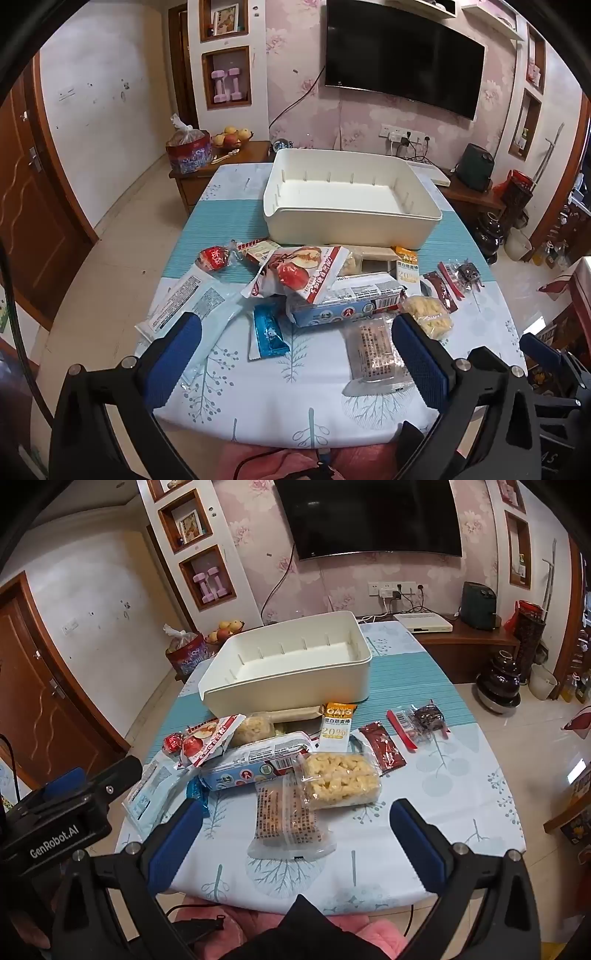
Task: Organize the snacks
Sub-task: 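Move both tools toward the snacks in front of the white tray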
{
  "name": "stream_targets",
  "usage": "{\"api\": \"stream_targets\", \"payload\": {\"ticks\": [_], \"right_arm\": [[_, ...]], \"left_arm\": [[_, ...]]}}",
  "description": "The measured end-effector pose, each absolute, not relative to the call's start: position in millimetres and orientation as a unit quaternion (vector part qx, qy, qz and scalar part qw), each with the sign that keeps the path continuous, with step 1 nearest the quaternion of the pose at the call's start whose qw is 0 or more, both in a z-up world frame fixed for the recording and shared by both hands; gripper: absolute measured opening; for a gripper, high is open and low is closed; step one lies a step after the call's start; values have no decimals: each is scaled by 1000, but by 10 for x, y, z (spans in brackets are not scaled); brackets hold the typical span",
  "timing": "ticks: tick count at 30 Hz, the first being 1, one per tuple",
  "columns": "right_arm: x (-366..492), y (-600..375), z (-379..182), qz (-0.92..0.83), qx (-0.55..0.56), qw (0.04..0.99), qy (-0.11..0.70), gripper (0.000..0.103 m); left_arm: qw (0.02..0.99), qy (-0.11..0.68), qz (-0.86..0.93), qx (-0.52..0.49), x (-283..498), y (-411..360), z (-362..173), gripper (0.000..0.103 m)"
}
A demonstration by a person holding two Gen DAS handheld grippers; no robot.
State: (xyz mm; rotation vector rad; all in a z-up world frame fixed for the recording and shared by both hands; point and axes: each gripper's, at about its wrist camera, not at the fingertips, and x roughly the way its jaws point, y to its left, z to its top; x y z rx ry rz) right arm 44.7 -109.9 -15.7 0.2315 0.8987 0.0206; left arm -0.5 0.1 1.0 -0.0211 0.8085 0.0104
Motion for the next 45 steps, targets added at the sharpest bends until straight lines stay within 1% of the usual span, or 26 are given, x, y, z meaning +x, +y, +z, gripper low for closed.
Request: {"api": "stream_targets", "payload": {"ticks": [8,9,19,33,45], "right_arm": [[434,-1100,-157,10,113,894,433,102],[431,-1101,-156,10,113,894,433,102],[435,-1099,-181,10,113,893,436,102],[504,-1111,-245,15,123,886,446,102],[606,-1176,-314,19,143,875,462,102]], "left_arm": [[920,391,-7,-20,-95,15,-75,102],[918,396,-9,-16,-44,-6,-2,102],[918,395,-12,-20,-56,8,41,102],[917,397,-6,-26,-41,41,-2,102],[903,427,-8,-37,155,74,-60,102]]}}
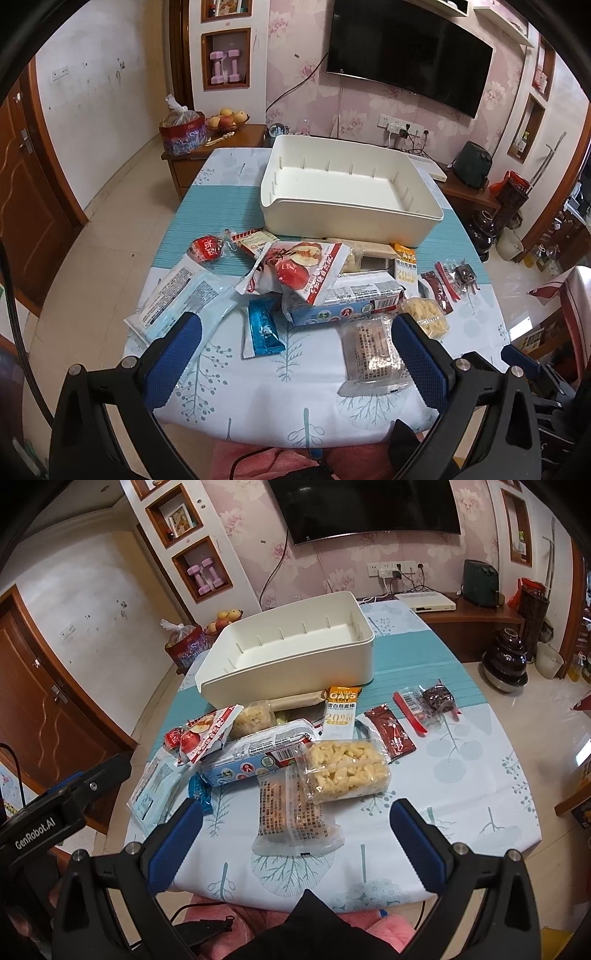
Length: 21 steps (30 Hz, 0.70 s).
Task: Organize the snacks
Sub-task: 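Move both tools toward the snacks in front of the white tray, then grasp the red-white bread bag with left tool while right tool grasps the puffed-snack bag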
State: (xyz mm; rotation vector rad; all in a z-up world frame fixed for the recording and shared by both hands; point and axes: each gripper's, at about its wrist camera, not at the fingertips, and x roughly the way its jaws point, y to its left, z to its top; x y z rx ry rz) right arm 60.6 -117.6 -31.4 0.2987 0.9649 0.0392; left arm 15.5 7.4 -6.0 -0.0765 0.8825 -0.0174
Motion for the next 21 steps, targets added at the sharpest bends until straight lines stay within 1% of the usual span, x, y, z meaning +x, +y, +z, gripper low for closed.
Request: {"api": "stream_targets", "payload": {"ticks": [8,14,21], "right_arm": [[745,-1329,-349,13,178,864,471,102],[913,-1501,-446,-7,217,843,492,102],[1111,-1716,-615,-18,272,811,518,102]], "left_arm": [[903,427,-5,-43,398,94,19,102],[890,445,-15,-95,694,203,3,102],[856,487,-12,-172,1078,340,-177,102]]}}
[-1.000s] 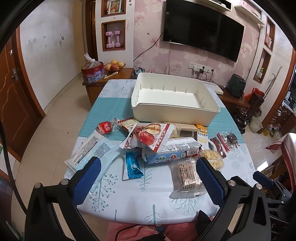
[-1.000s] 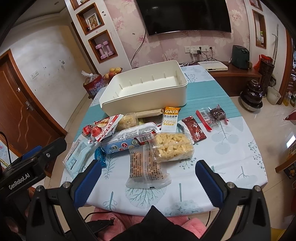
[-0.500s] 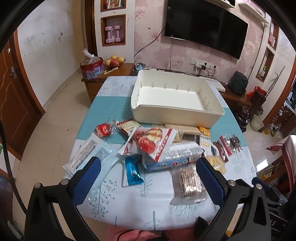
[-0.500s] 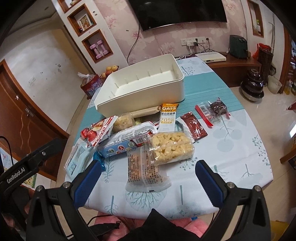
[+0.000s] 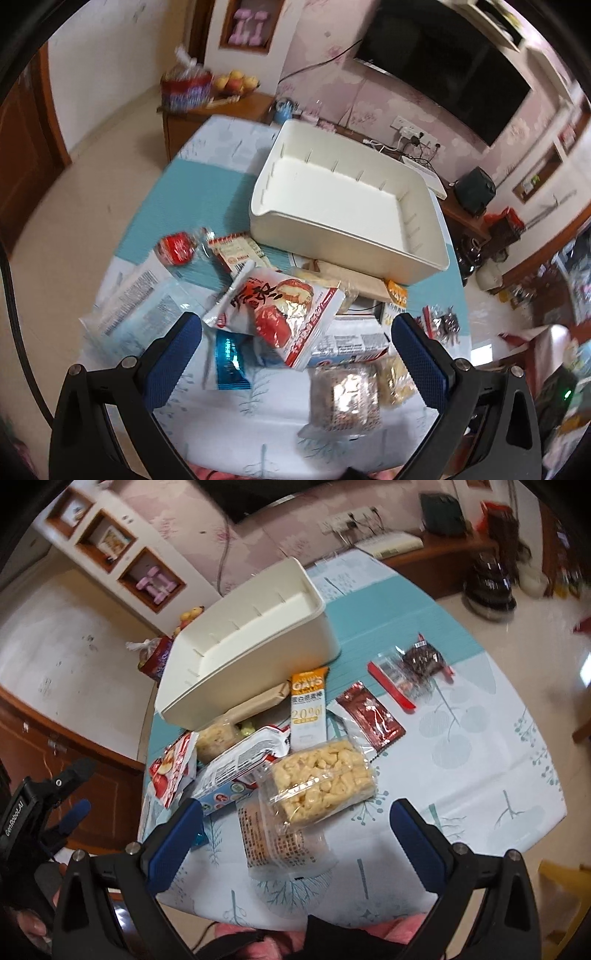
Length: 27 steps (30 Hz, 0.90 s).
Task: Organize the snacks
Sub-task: 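Grasp the red-white bread bag with left tool while right tool grasps the puffed-snack bag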
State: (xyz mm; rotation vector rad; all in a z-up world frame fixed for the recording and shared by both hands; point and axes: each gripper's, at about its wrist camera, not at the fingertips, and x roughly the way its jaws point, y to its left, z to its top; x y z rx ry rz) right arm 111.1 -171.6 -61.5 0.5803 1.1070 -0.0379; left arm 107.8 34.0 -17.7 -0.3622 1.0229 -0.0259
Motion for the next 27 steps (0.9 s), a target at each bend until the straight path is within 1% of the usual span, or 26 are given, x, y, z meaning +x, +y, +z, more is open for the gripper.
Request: {"api": "stream_targets", "payload": {"ticks": [10,16,21,23,26,27], "right_arm": [[1294,-2023,-989,-47,371,745,553,102],[1360,-2109,-1269,-48,450,677,581,101],[1431,-2069,-1426,-52,481,640,597,101],[1462,-2049,-1488,-55,494,625,602,95],[1501,-2027,-1592,-59,526,595,605,89],[1509,-2019,-1619,-59,535,587,605,89]], "left_arm": [[772,566,35,-287,1544,624,-749,102],[734,590,51,-333,1646,717,-983,102],[710,604,63,-357,1740,760,-1184,102],[703,607,65,-365,1775,755,-1236,102],[699,606,67,-374,1840,758,-1275,102],[697,608,70,-374,1865,755,-1296,102]]}}
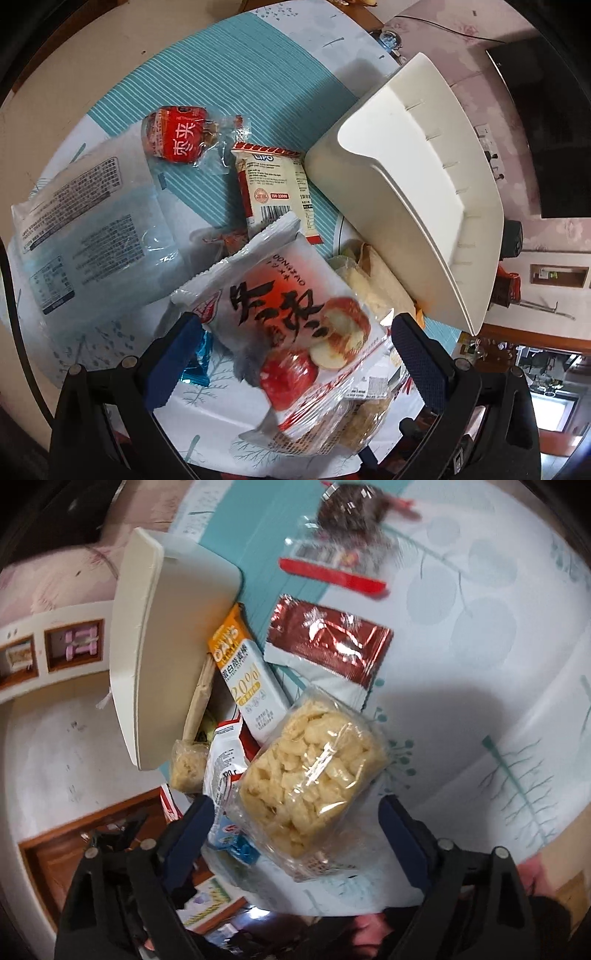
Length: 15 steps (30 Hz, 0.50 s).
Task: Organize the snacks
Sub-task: 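Grasp the red-white bread bag with left tool while right tool grasps the puffed-snack bag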
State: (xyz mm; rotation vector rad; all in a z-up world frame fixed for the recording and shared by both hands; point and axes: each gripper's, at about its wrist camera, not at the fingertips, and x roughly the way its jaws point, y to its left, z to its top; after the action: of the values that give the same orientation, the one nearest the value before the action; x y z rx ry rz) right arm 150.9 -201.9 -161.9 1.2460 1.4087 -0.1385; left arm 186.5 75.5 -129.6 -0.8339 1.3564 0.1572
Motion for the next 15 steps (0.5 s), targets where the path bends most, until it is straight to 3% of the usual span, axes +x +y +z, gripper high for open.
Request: {"api": "stream_targets", "payload": {"ticks": [10,13,15], "right_arm": [[1594,-1935,-1716,-82,541,567,616,80],[1603,-1931,-1749,-85,539,565,619,78],[1616,-1922,-1766,-85,538,565,620,78]], "left_arm": [[661,636,76,-391,1920,706,-1570,99],[660,640,72,-387,1921,696,-1605,89],[659,646,70,-379,1923,682,-1640,72]]}}
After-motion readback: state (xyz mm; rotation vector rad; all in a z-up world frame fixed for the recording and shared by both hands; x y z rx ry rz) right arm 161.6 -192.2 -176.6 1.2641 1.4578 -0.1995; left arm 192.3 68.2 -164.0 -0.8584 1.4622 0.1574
